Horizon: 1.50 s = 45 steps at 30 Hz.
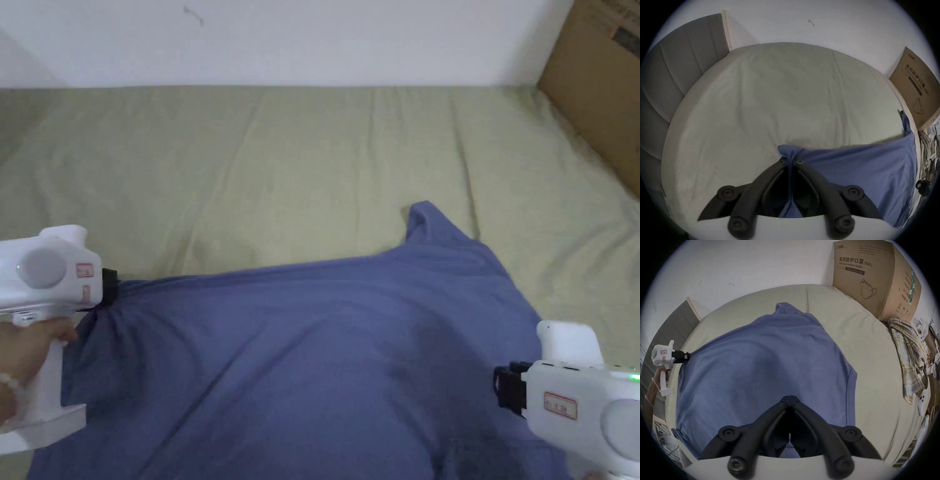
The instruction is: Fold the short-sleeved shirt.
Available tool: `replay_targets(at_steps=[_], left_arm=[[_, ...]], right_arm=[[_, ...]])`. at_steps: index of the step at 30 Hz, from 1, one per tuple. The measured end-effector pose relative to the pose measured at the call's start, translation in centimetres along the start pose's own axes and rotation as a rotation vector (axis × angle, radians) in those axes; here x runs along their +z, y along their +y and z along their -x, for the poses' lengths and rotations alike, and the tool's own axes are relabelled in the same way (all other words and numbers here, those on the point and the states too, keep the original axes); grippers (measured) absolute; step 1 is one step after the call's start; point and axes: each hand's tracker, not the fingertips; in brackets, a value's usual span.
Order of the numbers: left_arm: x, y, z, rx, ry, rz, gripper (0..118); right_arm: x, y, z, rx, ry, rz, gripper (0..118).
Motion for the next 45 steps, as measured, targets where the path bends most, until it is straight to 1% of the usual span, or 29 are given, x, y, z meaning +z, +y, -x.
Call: replay_targets(at_steps=[3,5,6,7,8,9,11,14,15,18,19,20,21,22,23,24,25,26,27,28,30,33,34,36,38,40,42,45], left_arm=[[1.0,0.2,0.0,-0.012,-0.006,-0.018,2],[1.6,0.4,0.1,-0.016,-0.008,-0.032,2],[1.9,0.6,0.1,-0.018,-0.014,-0.037,2],[2.3,0.6,0.1,-0.021,-0.018,-0.048,2],[2.5,0.7,0.1,-0.024,-0.020,-0.054,2],[2.7,0.9,0.2,-0.029,-0.021,-0.055,2],[3.1,1.0,0.3,-0.044,-0.027,-0.067,2],[3.3,1.1,0.6,-0.045,-0.035,-0.080,2],[3.3,1.1,0.5,-0.048,-0.033,-0.081,2],[3.5,1.1,0.2,-0.072,-0.025,-0.081,2],[3.4,1.1,0.2,-0.075,-0.025,-0.078,2],[3.4,1.1,0.2,-0.080,-0.025,-0.076,2],[3.5,1.1,-0.1,-0.084,-0.025,-0.072,2],[3.4,1.2,-0.1,-0.086,-0.025,-0.067,2],[3.3,1.2,-0.1,-0.088,-0.025,-0.063,2],[3.4,1.2,-0.1,-0.085,-0.027,-0.060,2],[3.6,1.3,-0.3,-0.083,-0.028,-0.061,2],[3.8,1.3,-0.4,-0.082,-0.029,-0.063,2],[4.0,1.3,-0.6,-0.077,-0.034,-0.065,2],[4.4,1.4,-0.8,-0.073,-0.034,-0.066,2],[5.3,1.5,-1.1,-0.080,-0.023,-0.068,2],[7.3,1.7,-1.3,-0.086,-0.017,-0.082,2],[8.2,1.9,-1.5,-0.087,-0.016,-0.091,2],[10.2,2.2,-2.0,-0.117,0.022,-0.123,2],[11.8,2.8,-1.6,-0.122,0.027,-0.146,2],[14.5,3.5,-1.9,-0.119,0.047,-0.183,2],[16.9,4.4,-1.9,-0.115,0.057,-0.230,2],[21.2,6.0,-2.0,-0.116,0.064,-0.286,2]], right_arm=[[-0.1,2.5,-0.8,0.000,0.031,-0.033,0],[-0.9,4.9,-1.5,-0.020,0.105,-0.030,3],[-1.5,6.3,-1.9,-0.018,0.106,-0.030,15],[-2.2,7.7,-2.2,-0.014,0.109,-0.034,40],[-3.1,9.1,-2.3,-0.003,0.102,-0.037,63],[-4.0,10.7,-2.4,0.044,0.047,-0.031,76],[-5.8,13.2,-2.4,0.104,0.013,-0.046,76],[-9.5,16.0,-3.1,0.100,0.005,-0.016,76],[-10.7,16.6,-3.3,0.094,-0.018,0.028,76],[-14.5,17.0,-3.6,0.119,-0.060,0.090,76],[-15.6,17.0,-3.8,0.118,-0.041,0.127,76],[-16.3,16.9,-4.0,0.094,-0.020,0.169,77],[-16.2,17.0,-4.1,0.096,-0.026,0.142,76],[-15.8,17.2,-4.2,0.093,-0.011,0.141,73],[-15.4,17.4,-4.4,0.079,0.000,0.147,64],[-15.0,17.2,-4.3,0.094,0.003,0.138,46],[-14.7,17.1,-4.1,0.145,-0.012,0.125,13],[-14.5,17.1,-3.9,0.154,-0.029,0.123,1],[-14.2,17.3,-4.0,0.135,-0.004,0.123,1],[-14.1,17.3,-3.6,0.105,-0.005,0.127,1],[-13.6,17.4,-2.9,0.135,-0.025,0.123,1],[-11.1,18.1,-2.8,0.084,-0.031,0.076,1],[-10.0,18.4,-2.7,0.080,-0.027,0.069,1],[-7.7,18.9,-2.8,0.056,0.015,0.052,1],[-4.8,19.4,-2.1,0.076,-0.005,0.016,1],[-1.4,20.0,-1.9,0.097,-0.001,-0.035,1],[2.0,20.6,-1.5,0.075,0.015,-0.078,1],[6.9,21.9,-1.4,0.077,0.011,-0.150,1]])
